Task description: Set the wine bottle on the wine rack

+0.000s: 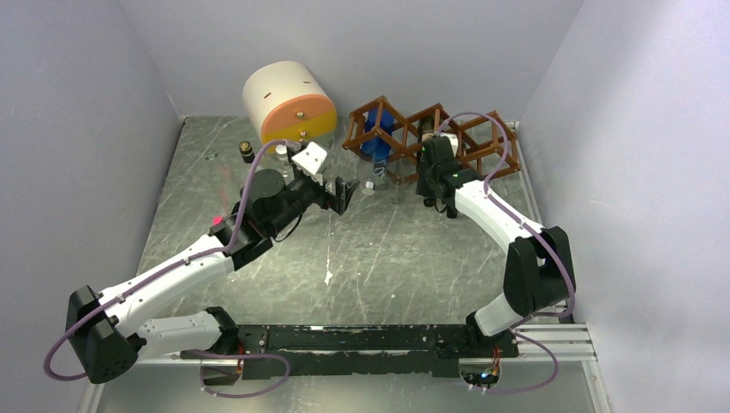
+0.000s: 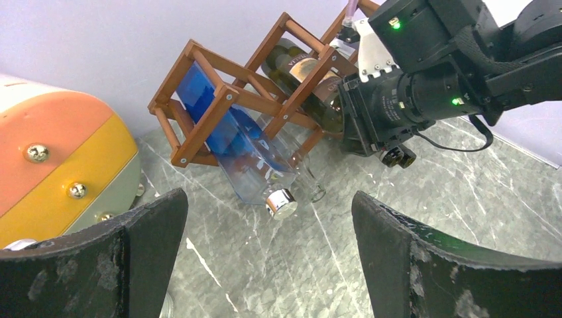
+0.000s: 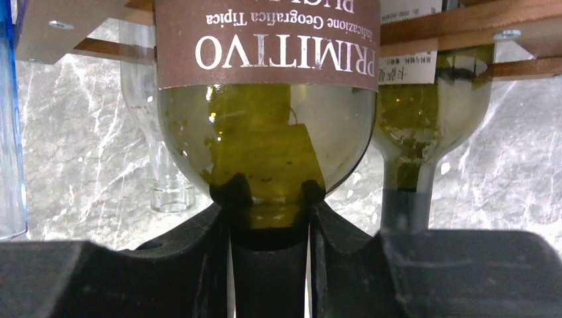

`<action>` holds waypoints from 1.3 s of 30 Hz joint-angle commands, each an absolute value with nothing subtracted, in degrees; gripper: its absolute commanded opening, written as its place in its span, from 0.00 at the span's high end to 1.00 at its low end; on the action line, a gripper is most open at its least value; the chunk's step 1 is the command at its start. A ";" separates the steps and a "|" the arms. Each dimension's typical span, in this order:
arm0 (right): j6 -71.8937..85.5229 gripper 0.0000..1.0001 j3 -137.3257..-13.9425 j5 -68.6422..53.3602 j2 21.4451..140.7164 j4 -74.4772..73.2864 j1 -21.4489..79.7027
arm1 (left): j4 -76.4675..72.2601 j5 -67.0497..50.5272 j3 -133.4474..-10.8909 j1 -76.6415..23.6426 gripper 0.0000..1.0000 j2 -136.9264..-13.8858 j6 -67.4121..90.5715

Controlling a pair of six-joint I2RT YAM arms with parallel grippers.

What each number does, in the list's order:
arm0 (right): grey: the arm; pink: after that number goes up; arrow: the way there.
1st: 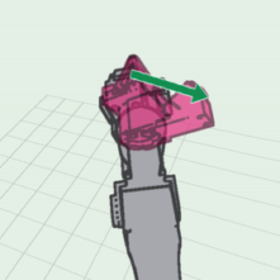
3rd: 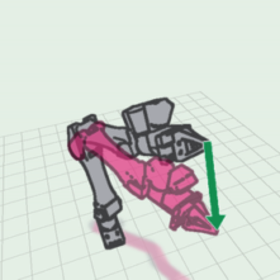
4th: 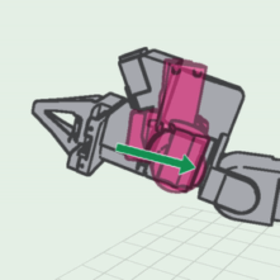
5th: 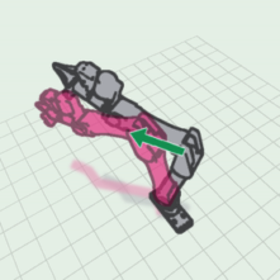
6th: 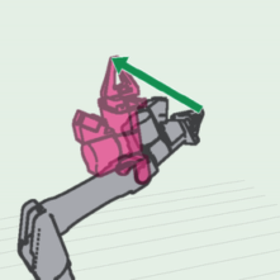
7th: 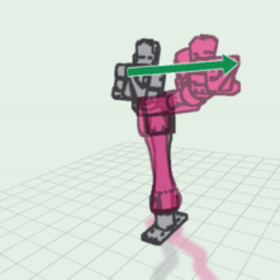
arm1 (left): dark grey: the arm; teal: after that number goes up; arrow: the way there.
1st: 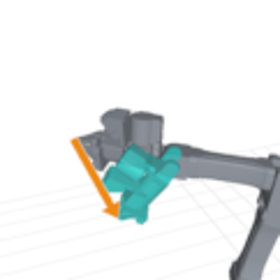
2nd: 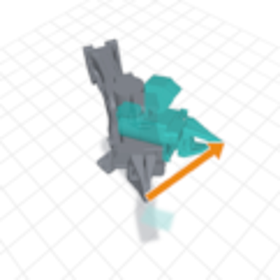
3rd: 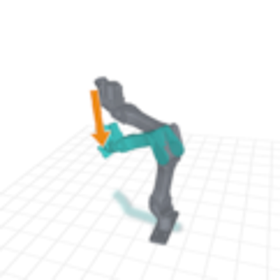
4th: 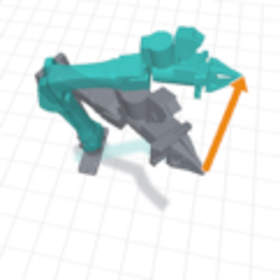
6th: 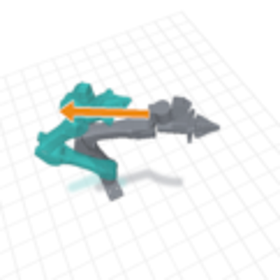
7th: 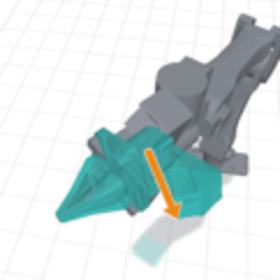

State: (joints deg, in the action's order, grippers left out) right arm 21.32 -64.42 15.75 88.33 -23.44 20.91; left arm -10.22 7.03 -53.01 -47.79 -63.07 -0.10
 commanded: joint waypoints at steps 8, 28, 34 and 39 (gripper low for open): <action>16.63 0.51 -69.43 15.46 90.43 -16.81 20.30 | -9.08 4.03 -54.82 -47.82 0.03 -62.78 1.23; 16.88 0.29 -66.15 18.93 76.42 -19.14 20.29 | -7.06 8.69 -56.52 -47.84 0.03 -63.76 1.93; 18.10 0.29 -66.37 17.28 70.15 -20.82 20.26 | -6.90 13.72 -56.54 -47.83 0.03 -62.39 3.40; 19.72 0.29 -65.55 10.47 65.06 -20.27 20.24 | -5.81 20.32 -56.90 -47.47 0.03 -60.74 4.88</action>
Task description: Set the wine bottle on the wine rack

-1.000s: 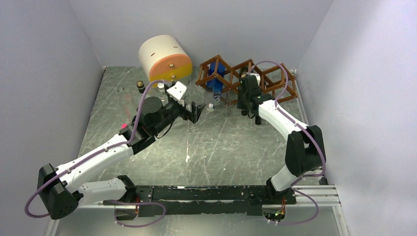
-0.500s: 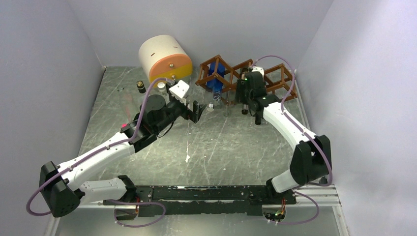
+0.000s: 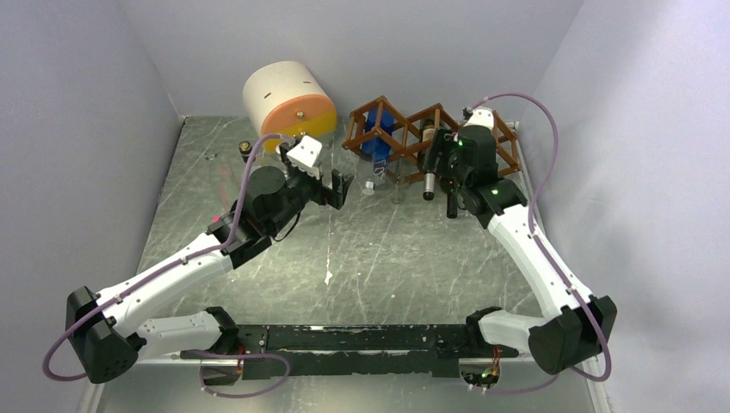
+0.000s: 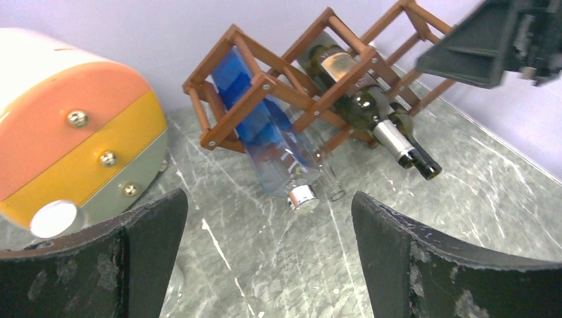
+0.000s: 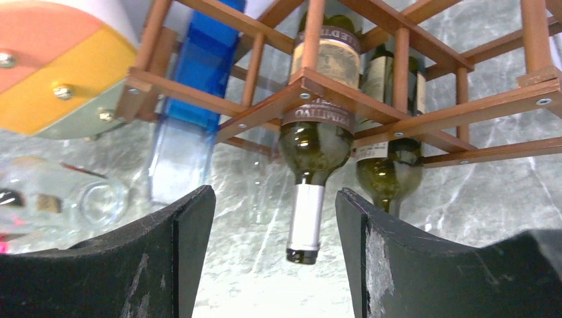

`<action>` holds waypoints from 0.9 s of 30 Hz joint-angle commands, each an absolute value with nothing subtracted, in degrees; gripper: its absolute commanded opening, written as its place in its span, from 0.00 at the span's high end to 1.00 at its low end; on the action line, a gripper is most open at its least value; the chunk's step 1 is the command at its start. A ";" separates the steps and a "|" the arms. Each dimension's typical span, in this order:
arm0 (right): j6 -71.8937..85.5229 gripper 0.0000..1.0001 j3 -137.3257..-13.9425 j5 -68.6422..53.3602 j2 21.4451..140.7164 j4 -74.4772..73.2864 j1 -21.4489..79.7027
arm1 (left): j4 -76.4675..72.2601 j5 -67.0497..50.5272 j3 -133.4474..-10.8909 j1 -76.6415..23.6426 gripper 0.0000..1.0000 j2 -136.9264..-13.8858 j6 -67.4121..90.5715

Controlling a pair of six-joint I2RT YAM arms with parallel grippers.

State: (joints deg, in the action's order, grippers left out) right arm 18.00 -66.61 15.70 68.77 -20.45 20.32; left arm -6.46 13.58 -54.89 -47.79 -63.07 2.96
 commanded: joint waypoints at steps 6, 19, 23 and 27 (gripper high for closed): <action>20.21 0.29 -61.32 2.27 58.36 -17.54 20.22 | -1.07 24.02 -58.73 -40.17 0.03 -59.07 9.01; 22.53 0.31 -56.97 0.97 55.69 -18.66 20.23 | 11.52 27.55 -62.16 -19.27 0.16 -61.97 19.70; 23.80 0.33 -55.49 -0.59 56.20 -18.32 20.26 | 13.89 27.37 -64.04 -17.36 0.20 -66.11 19.22; 24.56 0.34 -54.46 -1.50 55.96 -18.24 20.26 | 15.66 26.64 -65.85 -16.58 0.25 -70.42 17.90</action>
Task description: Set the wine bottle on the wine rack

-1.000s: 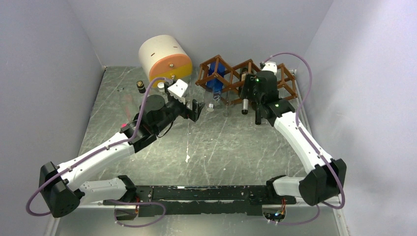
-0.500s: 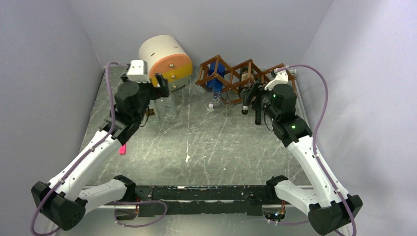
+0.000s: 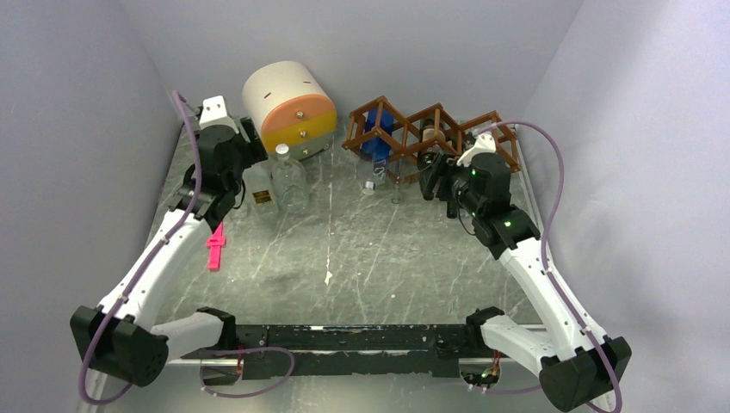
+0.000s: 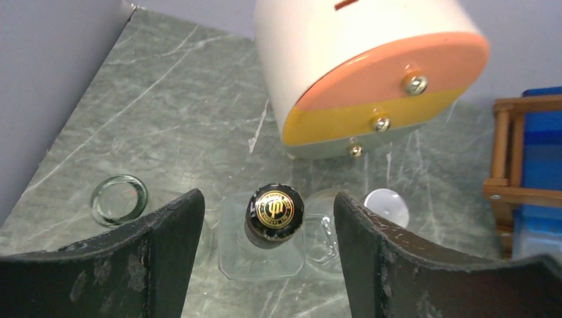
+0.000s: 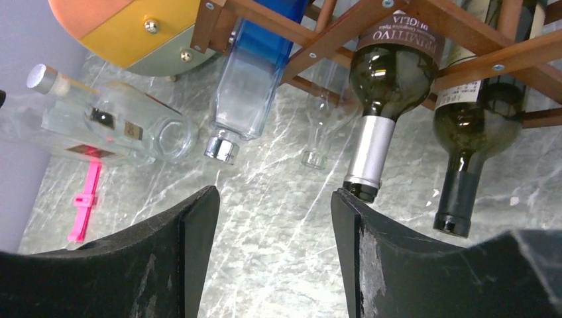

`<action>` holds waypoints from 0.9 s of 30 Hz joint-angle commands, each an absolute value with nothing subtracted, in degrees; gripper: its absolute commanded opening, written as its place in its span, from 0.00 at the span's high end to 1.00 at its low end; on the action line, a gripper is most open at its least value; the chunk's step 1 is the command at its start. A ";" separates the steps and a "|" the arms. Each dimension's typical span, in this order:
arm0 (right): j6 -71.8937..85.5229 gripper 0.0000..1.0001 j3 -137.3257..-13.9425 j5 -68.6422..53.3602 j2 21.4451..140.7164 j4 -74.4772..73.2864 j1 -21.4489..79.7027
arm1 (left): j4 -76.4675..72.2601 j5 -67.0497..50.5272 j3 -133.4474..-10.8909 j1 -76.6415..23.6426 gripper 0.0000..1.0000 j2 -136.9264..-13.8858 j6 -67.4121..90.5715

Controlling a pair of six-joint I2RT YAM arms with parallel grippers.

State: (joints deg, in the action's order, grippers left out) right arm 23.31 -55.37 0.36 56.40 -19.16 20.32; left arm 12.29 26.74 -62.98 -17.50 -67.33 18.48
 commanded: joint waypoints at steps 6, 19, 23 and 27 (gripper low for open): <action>24.60 0.34 -53.36 -1.41 54.61 -18.27 20.29 | 19.12 28.92 -68.57 -16.61 0.38 -75.53 16.63; 23.63 0.34 -53.27 -3.05 54.41 -18.44 20.24 | 33.73 27.47 -79.34 -23.65 0.91 -76.73 11.34; 23.58 0.34 -52.81 -2.82 53.61 -18.49 20.27 | 40.39 25.66 -83.02 -27.84 0.93 -76.17 11.17; 23.55 0.34 -52.56 -2.96 53.27 -18.20 20.26 | 38.51 14.38 -81.94 -30.68 0.92 -72.75 9.42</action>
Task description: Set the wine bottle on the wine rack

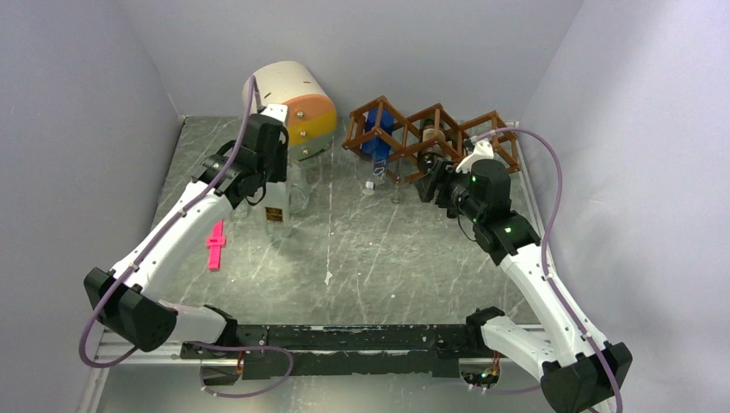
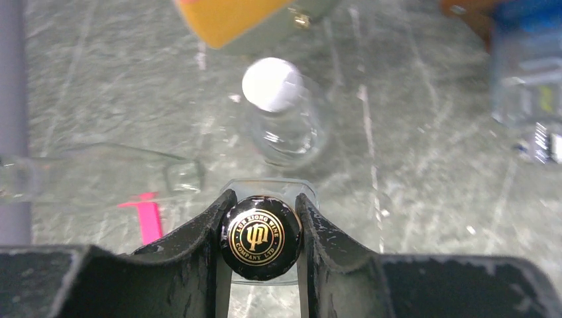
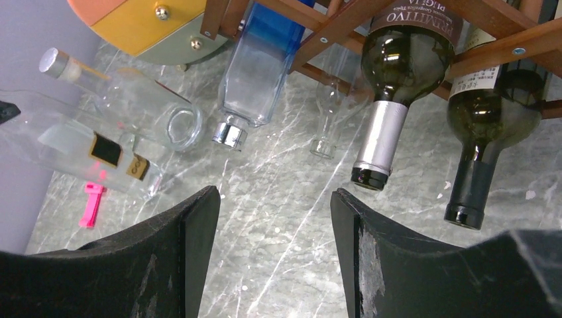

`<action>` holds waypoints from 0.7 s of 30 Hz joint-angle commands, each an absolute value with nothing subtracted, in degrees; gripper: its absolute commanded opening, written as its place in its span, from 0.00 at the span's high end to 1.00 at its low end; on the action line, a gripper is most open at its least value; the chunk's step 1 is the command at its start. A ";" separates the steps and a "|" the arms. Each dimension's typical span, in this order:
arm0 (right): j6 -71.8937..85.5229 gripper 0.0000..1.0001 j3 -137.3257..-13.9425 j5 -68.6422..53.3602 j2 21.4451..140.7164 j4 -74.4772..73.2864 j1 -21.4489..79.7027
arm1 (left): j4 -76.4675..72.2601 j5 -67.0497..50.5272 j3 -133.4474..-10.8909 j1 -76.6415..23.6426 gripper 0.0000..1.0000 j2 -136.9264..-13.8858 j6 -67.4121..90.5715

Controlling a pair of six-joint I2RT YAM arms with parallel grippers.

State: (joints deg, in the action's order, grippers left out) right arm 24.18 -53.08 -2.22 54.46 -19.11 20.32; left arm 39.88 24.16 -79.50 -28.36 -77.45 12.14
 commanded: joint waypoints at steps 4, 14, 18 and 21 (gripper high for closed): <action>23.80 0.34 -52.32 -3.23 52.86 -18.51 20.24 | 30.27 -0.88 -77.50 -31.74 0.90 -68.71 6.28; 23.97 0.34 -52.65 -3.76 52.56 -20.06 20.23 | 17.20 -4.72 -71.48 -39.44 0.89 -72.60 0.78; 24.02 0.34 -52.86 -3.31 52.15 -20.18 20.26 | 14.18 -4.42 -70.11 -41.54 0.84 -73.47 0.04; 23.62 0.34 -53.16 -2.99 52.24 -20.38 20.24 | 11.93 -4.88 -67.38 -42.96 0.68 -72.58 -2.39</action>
